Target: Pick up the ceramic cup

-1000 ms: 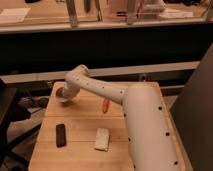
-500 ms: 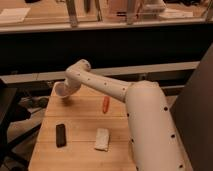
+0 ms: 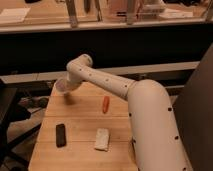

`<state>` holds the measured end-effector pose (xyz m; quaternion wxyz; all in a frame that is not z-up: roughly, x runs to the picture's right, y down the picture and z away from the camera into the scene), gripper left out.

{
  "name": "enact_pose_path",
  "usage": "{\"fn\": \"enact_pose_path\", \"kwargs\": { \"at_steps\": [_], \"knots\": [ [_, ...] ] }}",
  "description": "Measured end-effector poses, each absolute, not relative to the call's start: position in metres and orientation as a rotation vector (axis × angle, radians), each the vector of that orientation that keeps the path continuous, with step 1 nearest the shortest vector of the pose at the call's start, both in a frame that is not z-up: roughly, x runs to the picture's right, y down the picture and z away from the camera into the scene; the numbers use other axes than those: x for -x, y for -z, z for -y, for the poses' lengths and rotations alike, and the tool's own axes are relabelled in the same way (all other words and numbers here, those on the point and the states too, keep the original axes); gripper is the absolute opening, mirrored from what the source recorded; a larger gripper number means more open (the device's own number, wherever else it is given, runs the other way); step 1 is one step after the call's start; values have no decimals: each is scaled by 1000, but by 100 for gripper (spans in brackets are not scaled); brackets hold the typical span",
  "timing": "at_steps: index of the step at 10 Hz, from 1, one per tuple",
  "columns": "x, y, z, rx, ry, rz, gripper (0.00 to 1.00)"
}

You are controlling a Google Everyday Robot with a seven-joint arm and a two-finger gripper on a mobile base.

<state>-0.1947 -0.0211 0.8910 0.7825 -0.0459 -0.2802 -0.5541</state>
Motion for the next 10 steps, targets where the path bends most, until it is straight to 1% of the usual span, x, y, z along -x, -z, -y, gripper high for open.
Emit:
{"fn": "enact_pose_path", "kwargs": {
  "at_steps": [10],
  "knots": [
    [178,-876,46,87,1253,595,1]
  ]
}}
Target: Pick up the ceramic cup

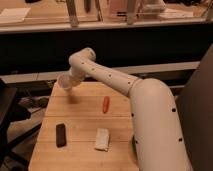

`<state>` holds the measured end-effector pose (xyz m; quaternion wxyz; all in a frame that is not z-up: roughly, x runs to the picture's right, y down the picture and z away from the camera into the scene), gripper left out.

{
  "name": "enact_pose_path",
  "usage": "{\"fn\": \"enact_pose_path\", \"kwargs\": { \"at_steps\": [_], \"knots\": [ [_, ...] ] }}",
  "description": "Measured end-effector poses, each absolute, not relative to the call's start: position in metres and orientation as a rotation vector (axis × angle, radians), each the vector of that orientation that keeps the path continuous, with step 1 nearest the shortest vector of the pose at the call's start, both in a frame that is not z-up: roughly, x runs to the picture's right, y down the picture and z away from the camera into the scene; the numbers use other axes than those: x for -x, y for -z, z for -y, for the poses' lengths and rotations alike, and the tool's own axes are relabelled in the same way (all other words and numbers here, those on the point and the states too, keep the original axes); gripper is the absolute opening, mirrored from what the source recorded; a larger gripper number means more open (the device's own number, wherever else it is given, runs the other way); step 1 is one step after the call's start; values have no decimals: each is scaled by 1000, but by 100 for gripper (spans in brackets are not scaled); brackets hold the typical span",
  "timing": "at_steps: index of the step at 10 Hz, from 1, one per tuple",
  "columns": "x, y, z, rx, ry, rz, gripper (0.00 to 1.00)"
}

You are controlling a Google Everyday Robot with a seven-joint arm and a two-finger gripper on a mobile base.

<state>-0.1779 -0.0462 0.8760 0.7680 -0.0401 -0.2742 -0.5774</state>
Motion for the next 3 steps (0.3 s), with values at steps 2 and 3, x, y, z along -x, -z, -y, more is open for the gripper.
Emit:
{"fn": "enact_pose_path", "kwargs": {
  "at_steps": [2,3],
  "knots": [
    [175,-873,50,86,1265,594,1],
    [173,-871,51,85,1269,593,1]
  ]
}}
